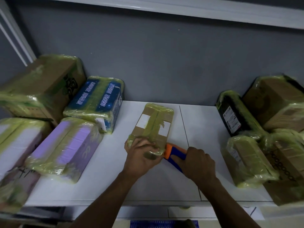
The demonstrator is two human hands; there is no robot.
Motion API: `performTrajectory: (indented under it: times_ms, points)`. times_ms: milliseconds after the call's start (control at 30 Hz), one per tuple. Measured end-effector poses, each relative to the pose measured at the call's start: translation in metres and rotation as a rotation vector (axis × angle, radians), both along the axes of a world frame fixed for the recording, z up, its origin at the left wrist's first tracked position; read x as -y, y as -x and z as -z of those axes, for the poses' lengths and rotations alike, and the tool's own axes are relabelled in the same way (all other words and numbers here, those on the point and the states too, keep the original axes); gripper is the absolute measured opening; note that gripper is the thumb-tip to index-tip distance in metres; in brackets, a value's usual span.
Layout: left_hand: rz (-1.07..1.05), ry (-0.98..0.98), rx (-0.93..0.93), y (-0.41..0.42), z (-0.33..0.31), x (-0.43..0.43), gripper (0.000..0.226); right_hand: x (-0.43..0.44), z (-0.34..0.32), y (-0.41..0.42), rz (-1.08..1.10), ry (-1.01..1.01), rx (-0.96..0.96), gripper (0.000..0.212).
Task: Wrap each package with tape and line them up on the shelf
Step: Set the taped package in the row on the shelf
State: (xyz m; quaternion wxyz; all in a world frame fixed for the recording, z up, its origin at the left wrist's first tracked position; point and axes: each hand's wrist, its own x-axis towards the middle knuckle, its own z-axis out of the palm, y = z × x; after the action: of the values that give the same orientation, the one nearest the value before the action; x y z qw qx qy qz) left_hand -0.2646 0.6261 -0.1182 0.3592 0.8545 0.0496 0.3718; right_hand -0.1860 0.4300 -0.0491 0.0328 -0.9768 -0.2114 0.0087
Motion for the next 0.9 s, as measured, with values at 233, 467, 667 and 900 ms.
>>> performTrajectory:
  times_ms: [233, 467, 667, 900]
  points:
    - [-0.283, -0.184, -0.296, 0.006, -0.012, 0.009, 0.061, 0.027, 0.001, -0.021, 0.111, -0.263, -0.143, 0.058]
    - [-0.273, -0.428, -0.642, -0.002, -0.023, -0.001, 0.088, 0.040, 0.004, -0.025, 0.213, -0.460, -0.237, 0.064]
    - [0.004, -0.348, -0.706, 0.005, -0.031, -0.025, 0.080, 0.046, 0.006, -0.027, 0.252, -0.554, -0.247, 0.060]
    - [-0.333, -0.369, -0.744, 0.000, -0.047, -0.042, 0.083, 0.057, 0.007, -0.034, 0.281, -0.622, -0.298, 0.061]
